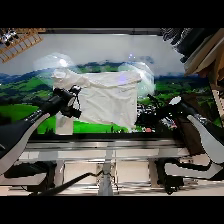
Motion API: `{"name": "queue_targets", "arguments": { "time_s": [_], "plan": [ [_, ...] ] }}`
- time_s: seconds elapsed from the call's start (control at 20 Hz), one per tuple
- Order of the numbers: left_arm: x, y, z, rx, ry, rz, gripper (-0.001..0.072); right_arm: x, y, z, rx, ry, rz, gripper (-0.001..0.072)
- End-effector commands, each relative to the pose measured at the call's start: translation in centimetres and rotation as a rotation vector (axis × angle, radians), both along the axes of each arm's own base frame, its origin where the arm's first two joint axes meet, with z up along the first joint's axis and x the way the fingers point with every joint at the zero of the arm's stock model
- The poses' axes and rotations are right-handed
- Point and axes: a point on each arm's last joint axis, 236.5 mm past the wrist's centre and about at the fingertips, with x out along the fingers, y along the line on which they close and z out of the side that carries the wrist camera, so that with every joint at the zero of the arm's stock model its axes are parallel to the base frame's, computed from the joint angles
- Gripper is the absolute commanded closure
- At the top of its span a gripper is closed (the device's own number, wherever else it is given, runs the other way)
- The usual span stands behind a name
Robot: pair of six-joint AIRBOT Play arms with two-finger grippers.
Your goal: Fold the clothes and pants, and hang the long-sleeved shirts on hangers.
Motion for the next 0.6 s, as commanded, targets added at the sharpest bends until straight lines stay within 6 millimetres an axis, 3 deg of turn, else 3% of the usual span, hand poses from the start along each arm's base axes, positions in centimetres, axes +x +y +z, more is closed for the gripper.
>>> {"name": "queue_targets", "arguments": {
  "time_s": [0.0, 0.15, 0.25, 0.4, 0.55],
  "plan": [
    [0.3, 0.5, 1.5, 0.014, -0.02, -0.07, 0.0699, -0.3, 0.1, 0.1, 0.007, 0.008, 0.01, 0.0254],
    [0.4, 1.2, 4.8, -0.005, -0.062, -0.122, 0.0699, -0.6, 0.2, 0.3, 0.013, 0.017, 0.018, 0.0261],
    [0.5, 2.0, 6.9, -0.039, -0.103, -0.102, 0.0699, -0.3, 0.1, 0.4, 0.013, -0.005, 0.034, 0.0338],
    [0.8, 3.0, 9.7, -0.135, -0.172, -0.021, 0.07, 1.4, 0.0, 1.3, 0.01, -0.05, 0.033, 0.0335],
    [0.7, 3.5, 11.1, -0.236, -0.192, 0.046, 0.0699, 2.6, 0.1, 2.0, 0.019, -0.081, 0.02, 0.0334]
  ]
}}
